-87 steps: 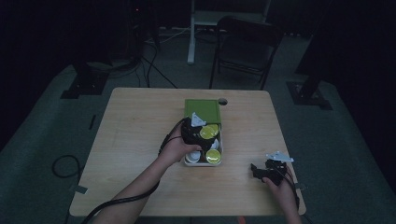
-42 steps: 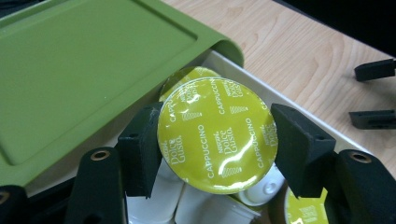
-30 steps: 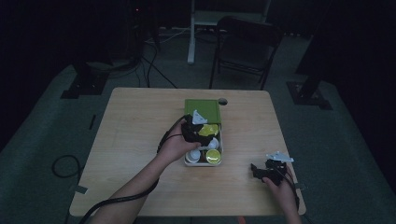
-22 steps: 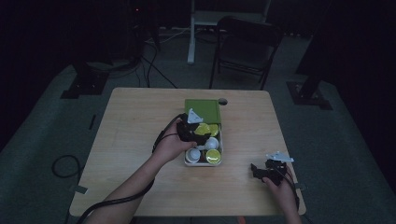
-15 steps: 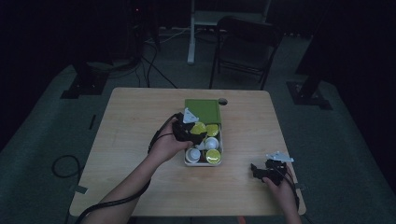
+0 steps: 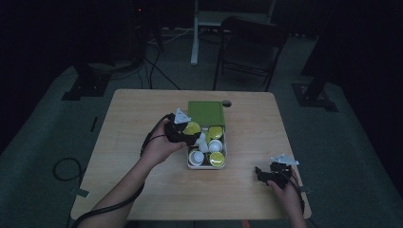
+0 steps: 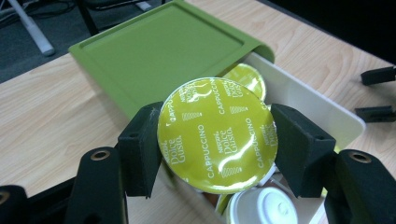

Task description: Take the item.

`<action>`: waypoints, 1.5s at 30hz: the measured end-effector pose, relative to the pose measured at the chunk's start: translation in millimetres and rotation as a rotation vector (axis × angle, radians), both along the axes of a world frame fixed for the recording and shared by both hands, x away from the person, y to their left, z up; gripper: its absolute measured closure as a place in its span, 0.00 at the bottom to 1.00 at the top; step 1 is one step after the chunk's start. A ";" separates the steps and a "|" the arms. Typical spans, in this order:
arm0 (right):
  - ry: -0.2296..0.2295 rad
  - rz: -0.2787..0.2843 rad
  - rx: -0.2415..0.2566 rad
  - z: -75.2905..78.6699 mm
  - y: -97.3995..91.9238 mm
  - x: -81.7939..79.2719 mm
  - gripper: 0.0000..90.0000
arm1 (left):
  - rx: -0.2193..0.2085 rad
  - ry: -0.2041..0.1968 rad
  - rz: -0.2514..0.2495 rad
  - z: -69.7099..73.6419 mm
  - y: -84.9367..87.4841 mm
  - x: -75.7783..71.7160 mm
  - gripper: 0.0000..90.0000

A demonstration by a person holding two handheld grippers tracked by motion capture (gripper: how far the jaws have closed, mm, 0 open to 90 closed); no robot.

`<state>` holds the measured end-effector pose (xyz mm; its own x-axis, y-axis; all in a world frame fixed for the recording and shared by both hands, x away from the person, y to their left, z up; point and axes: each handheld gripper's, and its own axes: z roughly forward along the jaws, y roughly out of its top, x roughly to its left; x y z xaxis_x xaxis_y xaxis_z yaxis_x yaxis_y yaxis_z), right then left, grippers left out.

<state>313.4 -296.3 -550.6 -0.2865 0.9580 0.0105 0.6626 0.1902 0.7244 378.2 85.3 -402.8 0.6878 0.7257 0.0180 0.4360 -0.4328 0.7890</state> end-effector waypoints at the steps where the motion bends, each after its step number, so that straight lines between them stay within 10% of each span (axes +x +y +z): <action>1: 0.000 0.000 0.000 0.0 0.0 0.0 0.14 | -0.002 0.001 0.003 -0.3 1.9 0.0 0.43; 45: 0.001 0.000 0.000 0.0 0.0 -0.1 0.14 | -0.025 0.004 0.156 -37.1 92.8 -22.1 0.43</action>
<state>313.3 -296.3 -550.6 -0.2866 0.9580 0.0107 0.6634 0.1904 0.7236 356.2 178.1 -439.9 0.5663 0.8242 -0.0037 0.4994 -0.3395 0.7971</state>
